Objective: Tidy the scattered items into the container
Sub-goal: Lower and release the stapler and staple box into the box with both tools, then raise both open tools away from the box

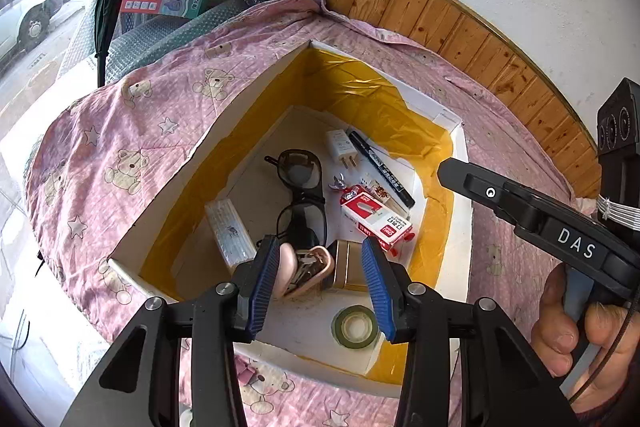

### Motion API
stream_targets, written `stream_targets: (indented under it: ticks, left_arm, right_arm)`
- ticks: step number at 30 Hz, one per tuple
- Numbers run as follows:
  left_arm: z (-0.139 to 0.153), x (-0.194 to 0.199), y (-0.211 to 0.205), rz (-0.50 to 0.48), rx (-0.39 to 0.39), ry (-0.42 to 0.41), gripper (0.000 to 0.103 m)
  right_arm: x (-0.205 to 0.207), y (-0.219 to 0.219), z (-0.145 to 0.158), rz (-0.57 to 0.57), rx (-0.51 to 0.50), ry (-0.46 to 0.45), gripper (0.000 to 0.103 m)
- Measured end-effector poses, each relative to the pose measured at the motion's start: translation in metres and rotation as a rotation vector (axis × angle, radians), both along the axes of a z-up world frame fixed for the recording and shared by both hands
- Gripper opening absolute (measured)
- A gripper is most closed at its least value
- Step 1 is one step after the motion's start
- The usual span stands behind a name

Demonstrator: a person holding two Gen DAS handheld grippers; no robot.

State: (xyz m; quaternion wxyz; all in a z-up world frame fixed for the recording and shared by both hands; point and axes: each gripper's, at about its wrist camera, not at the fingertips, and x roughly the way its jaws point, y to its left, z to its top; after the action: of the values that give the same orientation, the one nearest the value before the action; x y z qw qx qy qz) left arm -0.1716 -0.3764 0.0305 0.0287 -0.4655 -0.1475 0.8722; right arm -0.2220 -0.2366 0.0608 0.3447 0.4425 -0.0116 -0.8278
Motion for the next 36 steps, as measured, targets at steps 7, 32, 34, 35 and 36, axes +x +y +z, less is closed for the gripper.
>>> stream_targets:
  ticks: [7,32,34,35,36]
  left_arm:
    - [0.007,0.007,-0.006,0.003,-0.002,0.006,0.045]
    - [0.014,0.043,0.025,-0.081,-0.066,-0.069,0.045]
    - [0.015,0.045,0.026,-0.084,-0.063,-0.071,0.045]
    - [0.015,0.045,0.026,-0.083,-0.059,-0.072,0.045]
    - [0.017,0.046,0.026,-0.084,-0.055,-0.07,0.045]
  right_arm:
    - [0.01,-0.003,0.007,0.034,0.038,0.02,0.047]
    - [0.065,0.004,-0.018,0.234,0.424,0.066,0.048]
    - [0.068,0.003,-0.015,0.241,0.434,0.072,0.048]
    - [0.07,0.003,-0.012,0.248,0.438,0.078,0.048]
    - [0.072,0.002,-0.011,0.256,0.446,0.084,0.048]
